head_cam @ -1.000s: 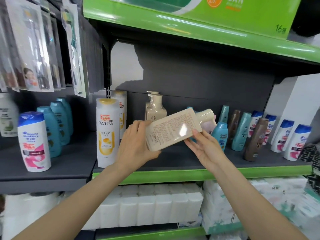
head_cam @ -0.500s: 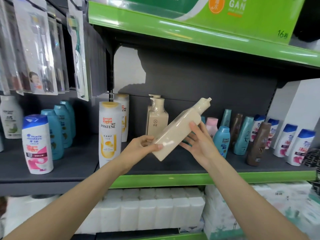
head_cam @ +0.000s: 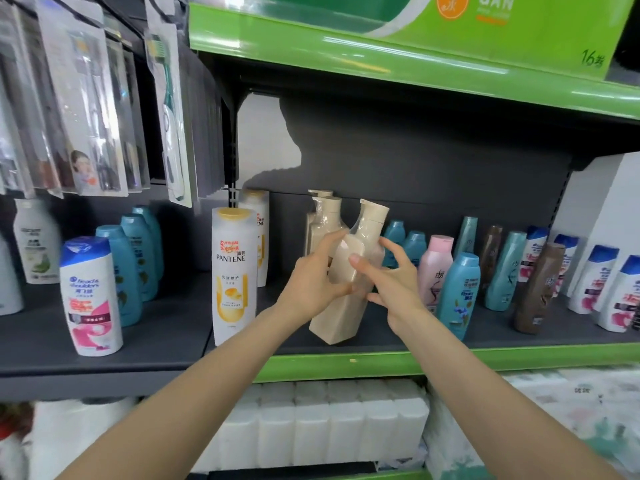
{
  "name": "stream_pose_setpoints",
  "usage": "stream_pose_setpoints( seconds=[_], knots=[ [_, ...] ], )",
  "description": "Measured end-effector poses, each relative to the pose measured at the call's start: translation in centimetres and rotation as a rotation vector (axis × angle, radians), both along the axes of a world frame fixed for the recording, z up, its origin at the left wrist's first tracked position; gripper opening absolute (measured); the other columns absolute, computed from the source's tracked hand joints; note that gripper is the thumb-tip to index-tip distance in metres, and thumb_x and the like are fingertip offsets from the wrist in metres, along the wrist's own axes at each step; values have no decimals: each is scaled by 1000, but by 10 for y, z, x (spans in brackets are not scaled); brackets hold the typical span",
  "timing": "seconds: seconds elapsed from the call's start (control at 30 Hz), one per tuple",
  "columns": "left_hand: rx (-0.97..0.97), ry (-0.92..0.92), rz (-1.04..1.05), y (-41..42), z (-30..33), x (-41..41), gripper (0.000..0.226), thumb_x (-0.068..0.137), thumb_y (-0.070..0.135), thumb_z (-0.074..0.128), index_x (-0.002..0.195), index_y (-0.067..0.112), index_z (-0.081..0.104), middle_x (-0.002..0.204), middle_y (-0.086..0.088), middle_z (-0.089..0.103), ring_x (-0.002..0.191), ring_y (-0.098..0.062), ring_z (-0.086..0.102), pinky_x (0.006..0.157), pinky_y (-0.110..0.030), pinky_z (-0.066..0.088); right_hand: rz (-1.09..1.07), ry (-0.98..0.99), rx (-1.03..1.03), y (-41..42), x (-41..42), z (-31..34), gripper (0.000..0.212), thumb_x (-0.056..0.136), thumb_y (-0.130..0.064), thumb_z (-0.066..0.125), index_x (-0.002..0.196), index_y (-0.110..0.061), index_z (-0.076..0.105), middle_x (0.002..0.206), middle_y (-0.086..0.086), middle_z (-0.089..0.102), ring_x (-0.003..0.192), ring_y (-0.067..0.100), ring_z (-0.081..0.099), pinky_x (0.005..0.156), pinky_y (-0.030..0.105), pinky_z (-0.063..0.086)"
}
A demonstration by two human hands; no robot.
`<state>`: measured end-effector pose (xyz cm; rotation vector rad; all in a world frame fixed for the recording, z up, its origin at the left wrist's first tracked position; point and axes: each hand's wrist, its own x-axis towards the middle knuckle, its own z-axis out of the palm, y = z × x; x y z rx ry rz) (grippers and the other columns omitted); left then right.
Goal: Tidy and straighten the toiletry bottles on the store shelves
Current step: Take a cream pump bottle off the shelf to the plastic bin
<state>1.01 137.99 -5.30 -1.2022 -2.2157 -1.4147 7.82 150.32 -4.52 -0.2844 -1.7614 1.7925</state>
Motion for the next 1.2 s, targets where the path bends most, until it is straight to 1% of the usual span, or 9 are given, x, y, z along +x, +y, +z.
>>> stream_pose_setpoints(
  seconds=[0.07,0.17,0.3,0.47,0.57,0.63,0.73,1.07,1.2],
  knots=[
    [26,-44,-27,-3,-5,-5,82,73,18,77,138,33,29,94,13,55,84,-2,55,71,-11,46,56,-13,18,6,1,0,52,80,-19,74,125,-31,52,99,5,69,87,8,66,62,22,52],
    [51,-113,-73,-6,-9,-10,80,76,15,75,138,34,28,99,17,52,88,3,55,70,-9,46,80,-52,170,17,-1,1,51,82,-11,70,125,-30,51,99,4,69,84,4,66,58,14,50],
    [37,-207,-142,-8,-12,-16,80,78,10,73,138,35,26,104,15,53,96,-1,56,81,-18,48,-55,-119,318,21,-12,-10,57,79,-15,74,130,-25,50,105,8,67,99,22,63,85,41,53],
    [-11,-307,-186,-19,-16,-27,79,80,5,69,130,46,23,109,8,56,108,-12,56,91,-29,49,-70,-151,442,22,-14,-15,18,80,-23,73,88,-36,63,88,-2,69,93,19,64,88,50,51],
    [-13,-354,-160,-23,-16,-31,81,82,4,68,133,48,23,121,-9,55,116,-20,54,92,-32,48,-64,-171,492,20,-14,-11,26,82,-24,71,105,-29,63,87,-7,63,98,20,62,89,51,50],
    [-25,-363,-161,-23,-16,-30,82,83,4,66,138,46,21,125,-10,53,116,-18,52,92,-30,47,-64,-154,466,20,-15,-9,21,82,-21,70,100,-31,63,90,-3,67,97,21,63,90,51,50],
    [-33,-377,-158,-23,-18,-28,83,85,4,64,142,43,18,128,-10,52,117,-15,49,92,-28,44,-84,-157,449,20,-16,-11,17,83,-19,69,89,-34,63,96,3,71,95,20,66,89,51,51],
    [-13,-351,-117,-23,-18,-26,84,83,4,65,145,38,18,134,-7,51,126,-20,48,98,-34,43,-123,-152,526,17,-12,-12,25,84,-22,68,109,-18,67,102,3,71,96,19,66,87,47,53],
    [142,-205,37,-21,-2,-15,67,83,13,68,140,23,32,117,9,48,112,-8,50,88,-22,44,-74,-146,569,19,-8,-4,32,86,-27,66,117,-20,62,102,0,67,97,17,63,89,43,51]
  ],
)
